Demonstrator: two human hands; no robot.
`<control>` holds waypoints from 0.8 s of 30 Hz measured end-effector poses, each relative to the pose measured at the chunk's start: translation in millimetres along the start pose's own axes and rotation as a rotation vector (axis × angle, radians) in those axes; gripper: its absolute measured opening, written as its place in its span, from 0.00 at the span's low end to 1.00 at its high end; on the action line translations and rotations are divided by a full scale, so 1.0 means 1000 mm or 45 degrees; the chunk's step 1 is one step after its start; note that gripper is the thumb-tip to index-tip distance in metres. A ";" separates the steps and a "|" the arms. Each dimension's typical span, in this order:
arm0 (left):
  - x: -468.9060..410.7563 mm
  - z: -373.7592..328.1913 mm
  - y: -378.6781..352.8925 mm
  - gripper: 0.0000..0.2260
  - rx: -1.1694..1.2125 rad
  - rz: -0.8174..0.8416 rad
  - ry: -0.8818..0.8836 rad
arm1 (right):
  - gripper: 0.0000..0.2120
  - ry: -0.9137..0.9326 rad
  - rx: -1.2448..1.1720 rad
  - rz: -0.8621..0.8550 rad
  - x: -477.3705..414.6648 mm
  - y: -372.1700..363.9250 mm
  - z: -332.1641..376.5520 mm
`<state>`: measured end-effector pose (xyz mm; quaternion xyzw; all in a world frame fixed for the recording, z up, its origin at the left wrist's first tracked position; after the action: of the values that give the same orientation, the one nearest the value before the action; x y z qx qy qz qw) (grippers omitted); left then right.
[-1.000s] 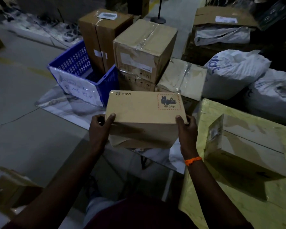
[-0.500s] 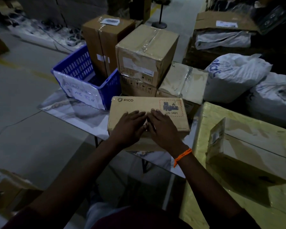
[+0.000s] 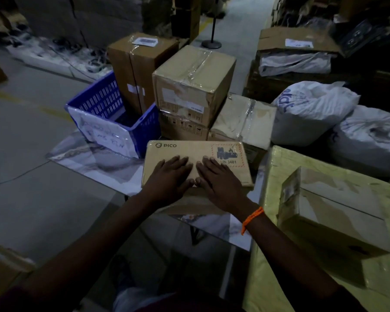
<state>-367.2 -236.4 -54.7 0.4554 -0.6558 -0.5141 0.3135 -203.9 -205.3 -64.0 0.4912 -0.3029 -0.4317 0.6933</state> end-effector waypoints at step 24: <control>0.015 0.058 0.004 0.47 0.361 -0.333 0.764 | 0.53 -0.681 -0.512 -0.216 -0.017 0.023 -0.083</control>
<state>-425.5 -227.4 -67.6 0.7051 -0.5356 -0.2971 0.3574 -134.0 -151.6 -69.7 0.2375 -0.3409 -0.6524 0.6339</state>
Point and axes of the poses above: each hand's wrist, its own x-axis away from the middle knuckle, its own y-axis out of the back of the hand, z = x × y, the point moved 6 cm from there along -x, towards the middle knuckle, and after that the axes turned 9 degrees about -y, right-handed, at the moved point
